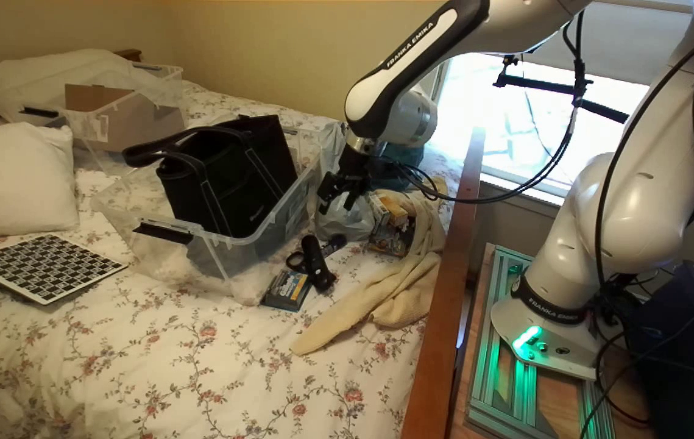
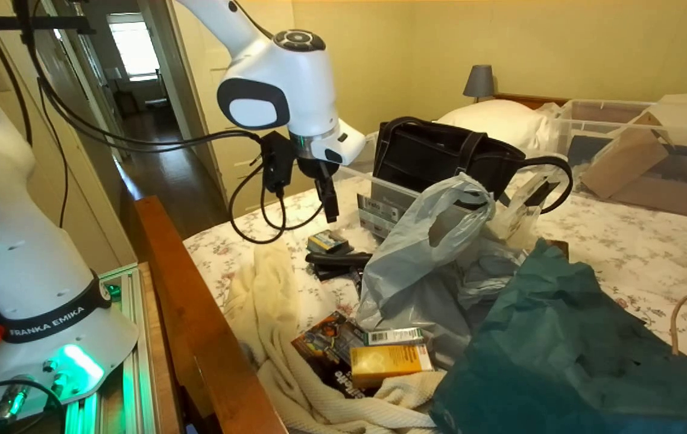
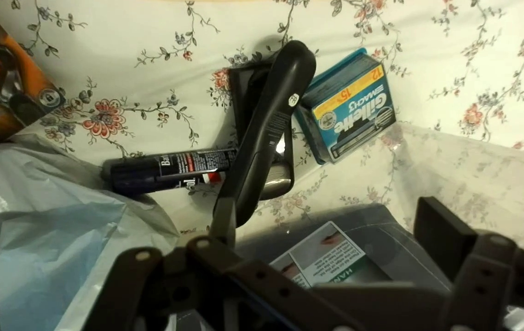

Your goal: Put the black remote control in the black bag.

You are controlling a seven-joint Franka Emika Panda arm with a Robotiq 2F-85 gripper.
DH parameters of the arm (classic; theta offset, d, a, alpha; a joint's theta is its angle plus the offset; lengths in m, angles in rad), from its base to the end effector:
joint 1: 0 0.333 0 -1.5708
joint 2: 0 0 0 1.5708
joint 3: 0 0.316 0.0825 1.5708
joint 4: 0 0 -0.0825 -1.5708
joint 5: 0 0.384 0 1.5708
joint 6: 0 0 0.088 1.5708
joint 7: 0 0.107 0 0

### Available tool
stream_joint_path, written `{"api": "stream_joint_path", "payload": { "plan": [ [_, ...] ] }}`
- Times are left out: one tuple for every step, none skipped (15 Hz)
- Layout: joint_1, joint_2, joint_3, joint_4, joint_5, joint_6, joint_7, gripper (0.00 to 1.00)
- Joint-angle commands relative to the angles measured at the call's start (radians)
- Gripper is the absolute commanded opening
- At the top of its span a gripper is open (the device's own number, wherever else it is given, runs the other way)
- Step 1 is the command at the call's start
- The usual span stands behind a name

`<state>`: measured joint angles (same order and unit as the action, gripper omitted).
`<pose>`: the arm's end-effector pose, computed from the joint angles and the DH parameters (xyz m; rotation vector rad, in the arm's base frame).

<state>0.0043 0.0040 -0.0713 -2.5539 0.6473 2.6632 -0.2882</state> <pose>0.4559 -0.0481 0.2733 -2.7911 0.4829 -0.2229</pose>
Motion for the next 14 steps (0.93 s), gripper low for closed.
{"api": "stream_joint_path", "payload": {
  "plan": [
    [0.009, 0.105, 0.022, 0.052, 0.150, 0.048, -0.142, 1.00],
    [0.006, 0.126, 0.030, 0.061, 0.183, 0.052, -0.173, 1.00],
    [0.002, 0.151, 0.040, 0.073, 0.221, 0.053, -0.212, 1.00],
    [-0.002, 0.175, 0.049, 0.086, 0.257, 0.051, -0.246, 1.00],
    [-0.006, 0.195, 0.055, 0.098, 0.285, 0.046, -0.275, 1.00],
    [-0.010, 0.208, 0.060, 0.106, 0.310, 0.043, -0.304, 1.00],
    [-0.012, 0.217, 0.062, 0.112, 0.322, 0.043, -0.322, 1.00],
    [-0.001, 0.176, 0.046, 0.076, 0.265, 0.036, -0.263, 1.00],
    [-0.001, 0.188, 0.046, 0.081, 0.268, 0.036, -0.270, 1.00],
    [-0.001, 0.190, 0.046, 0.081, 0.268, 0.036, -0.270, 1.00],
    [-0.001, 0.189, 0.045, 0.081, 0.268, 0.036, -0.270, 1.00],
    [-0.001, 0.189, 0.045, 0.081, 0.268, 0.036, -0.270, 1.00],
    [-0.001, 0.189, 0.045, 0.081, 0.268, 0.036, -0.270, 1.00],
    [0.000, 0.213, 0.042, 0.097, 0.258, 0.027, -0.244, 1.00]
  ]
}}
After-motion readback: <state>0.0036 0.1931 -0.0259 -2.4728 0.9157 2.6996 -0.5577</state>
